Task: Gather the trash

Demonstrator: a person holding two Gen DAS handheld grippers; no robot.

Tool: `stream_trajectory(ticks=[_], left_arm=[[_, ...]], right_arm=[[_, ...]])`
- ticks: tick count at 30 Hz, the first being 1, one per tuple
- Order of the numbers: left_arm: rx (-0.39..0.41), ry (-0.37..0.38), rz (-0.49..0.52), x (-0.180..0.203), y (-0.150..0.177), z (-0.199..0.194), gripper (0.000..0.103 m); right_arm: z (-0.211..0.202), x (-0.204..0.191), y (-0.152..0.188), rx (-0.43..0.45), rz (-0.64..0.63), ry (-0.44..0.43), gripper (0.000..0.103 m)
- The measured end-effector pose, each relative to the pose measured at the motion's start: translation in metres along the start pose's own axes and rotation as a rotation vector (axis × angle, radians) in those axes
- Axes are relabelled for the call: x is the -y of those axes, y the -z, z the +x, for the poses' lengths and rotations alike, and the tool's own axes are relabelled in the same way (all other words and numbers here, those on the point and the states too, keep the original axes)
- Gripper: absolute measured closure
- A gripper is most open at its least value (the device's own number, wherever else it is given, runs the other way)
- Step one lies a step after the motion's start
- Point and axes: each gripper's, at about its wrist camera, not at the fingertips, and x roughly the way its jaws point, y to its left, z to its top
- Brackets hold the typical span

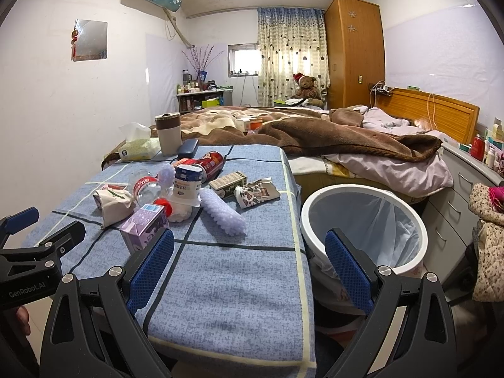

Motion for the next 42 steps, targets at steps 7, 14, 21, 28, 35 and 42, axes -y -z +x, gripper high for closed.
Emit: stream_trajectory(ticks=[7, 14, 21, 28, 35, 42], left_arm=[[-0.002, 0.0, -0.001, -0.0003, 0.0001, 0.0006, 0.0], [-0.002, 0.0, 0.0, 0.0, 0.0001, 0.0008, 0.0], [-0.002, 0.0, -0.001, -0.0002, 0.0002, 0.0007, 0.0], [-0.001, 0.0, -0.001, -0.0005, 0.0004, 0.0006, 0.0], [-0.004, -0.002, -0.002, -0.0023, 0.0008, -0.0014, 0.0], [-0.018, -0.001, 0.004, -0.0007, 0.0013, 0.0038, 0.0]], right_arm=[[0.0001, 0.0004, 0.0002, 0.001, 0.0, 0.0, 0.004], [-0.0001, 0.0004, 0.0001, 0.001, -0.001, 0.001, 0.004], [-0.0001, 0.0006, 0.0001, 0.002, -0.001, 0.0, 0.004], [0.0002, 0.0007, -0.0002, 0.002, -0.001, 0.001, 0.004], [0.0012, 0.0007, 0.0, 0.001, -0.001, 0.0, 0.004], [0.0039, 0.0045, -0.0015, -0.009, 0.001, -0.001, 0.004]])
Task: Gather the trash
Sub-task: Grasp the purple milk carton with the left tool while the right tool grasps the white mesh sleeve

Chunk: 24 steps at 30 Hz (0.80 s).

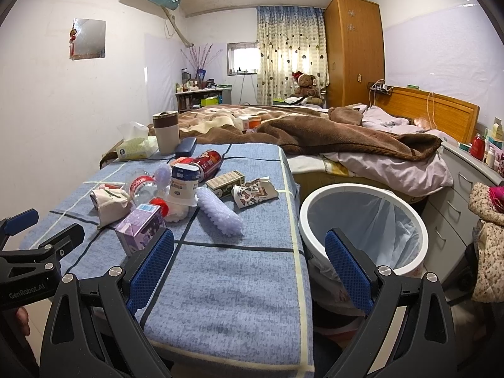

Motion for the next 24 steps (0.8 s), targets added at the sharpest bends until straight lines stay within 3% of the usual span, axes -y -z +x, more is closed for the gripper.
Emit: stream_trajectory(ticks=[8, 15, 21, 24], left_arm=[[-0.055, 0.05, 0.012, 0.008, 0.001, 0.025, 0.0], [-0.123, 0.109, 0.039, 0.025, 0.001, 0.056, 0.003], [-0.177, 0.129, 0.038, 0.03, -0.001, 0.081, 0.015], [-0.177, 0.116, 0.032, 0.028, -0.004, 0.09, 0.015]], right_arm=[[0.024, 0.008, -0.004, -0.003, -0.037, -0.03, 0.005], [0.073, 0.017, -0.01, -0.084, -0.049, -0.075, 0.005], [0.102, 0.009, -0.008, -0.132, -0.104, -0.149, 0.016], [0.114, 0.006, -0.01, -0.168, -0.109, -0.212, 0.023]])
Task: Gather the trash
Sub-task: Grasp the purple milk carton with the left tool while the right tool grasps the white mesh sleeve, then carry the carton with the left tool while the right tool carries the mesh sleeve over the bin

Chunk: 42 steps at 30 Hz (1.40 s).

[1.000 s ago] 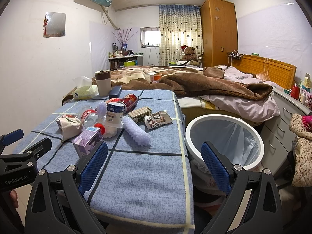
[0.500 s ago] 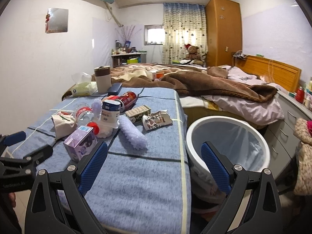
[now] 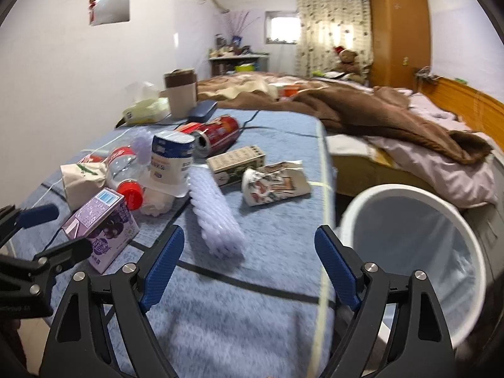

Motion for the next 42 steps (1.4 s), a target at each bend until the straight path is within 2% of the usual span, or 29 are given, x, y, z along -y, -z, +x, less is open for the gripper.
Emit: stream_trajectory(ticks=[4, 8, 12, 16, 23, 24, 27, 42], left_arm=[[-0.042, -0.009, -0.033, -0.007, -0.002, 0.014, 0.015], [-0.066, -0.009, -0.051, -0.01, -0.003, 0.025, 0.015], [-0.089, -0.01, -0.062, -0.012, -0.004, 0.032, 0.024], [-0.113, 0.012, -0.076, -0.014, -0.005, 0.037, 0.033], [-0.14, 0.028, -0.066, -0.013, -0.006, 0.044, 0.054], [-0.139, 0.034, -0.064, -0.013, -0.006, 0.044, 0.058], [-0.136, 0.052, -0.064, -0.014, -0.007, 0.043, 0.063], [-0.104, 0.051, -0.064, -0.018, -0.009, 0.035, 0.064]], right_arm=[[0.015, -0.003, -0.004, -0.061, -0.031, -0.051, 0.027], [0.032, -0.004, -0.006, -0.16, -0.033, -0.131, 0.034], [0.039, -0.008, -0.008, -0.214, -0.05, -0.165, 0.037], [0.043, -0.013, -0.012, -0.218, -0.088, -0.149, 0.037], [0.049, -0.016, -0.014, -0.237, -0.115, -0.139, 0.069], [0.049, -0.016, -0.013, -0.239, -0.114, -0.136, 0.07], [0.05, -0.015, -0.014, -0.238, -0.109, -0.127, 0.073], [0.041, -0.015, -0.013, -0.2, -0.059, -0.112, 0.078]])
